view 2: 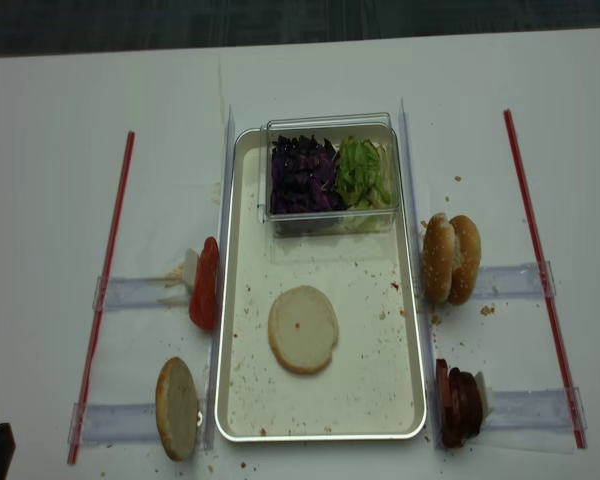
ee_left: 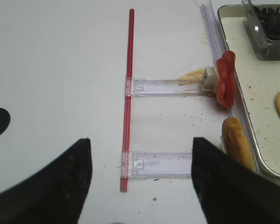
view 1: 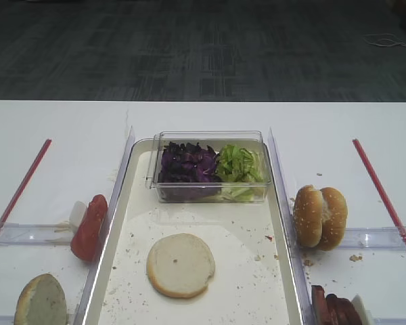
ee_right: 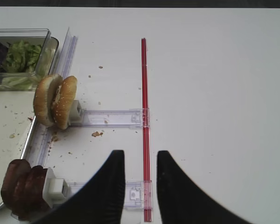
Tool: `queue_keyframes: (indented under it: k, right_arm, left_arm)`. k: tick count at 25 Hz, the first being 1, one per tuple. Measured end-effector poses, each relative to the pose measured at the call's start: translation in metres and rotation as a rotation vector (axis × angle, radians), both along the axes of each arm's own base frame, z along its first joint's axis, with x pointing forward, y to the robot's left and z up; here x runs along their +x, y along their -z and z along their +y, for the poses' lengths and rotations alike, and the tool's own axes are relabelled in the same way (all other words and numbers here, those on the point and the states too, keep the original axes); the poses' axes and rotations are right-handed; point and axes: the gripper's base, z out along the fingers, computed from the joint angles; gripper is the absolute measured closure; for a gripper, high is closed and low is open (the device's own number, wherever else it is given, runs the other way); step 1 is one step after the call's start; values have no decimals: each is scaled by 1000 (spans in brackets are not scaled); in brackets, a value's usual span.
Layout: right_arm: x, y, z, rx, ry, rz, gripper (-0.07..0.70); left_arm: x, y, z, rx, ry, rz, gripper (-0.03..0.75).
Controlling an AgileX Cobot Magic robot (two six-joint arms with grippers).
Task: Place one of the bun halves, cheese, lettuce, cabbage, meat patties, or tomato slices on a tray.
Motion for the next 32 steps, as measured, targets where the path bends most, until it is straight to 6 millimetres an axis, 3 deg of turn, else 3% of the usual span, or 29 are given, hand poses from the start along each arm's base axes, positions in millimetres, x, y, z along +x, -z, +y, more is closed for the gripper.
queue_keyframes:
  k: [32]
  right_arm:
    - [0, 0, 0, 0, 0, 0, 402]
  left_arm:
    - [0, 0, 0, 0, 0, 0, 261]
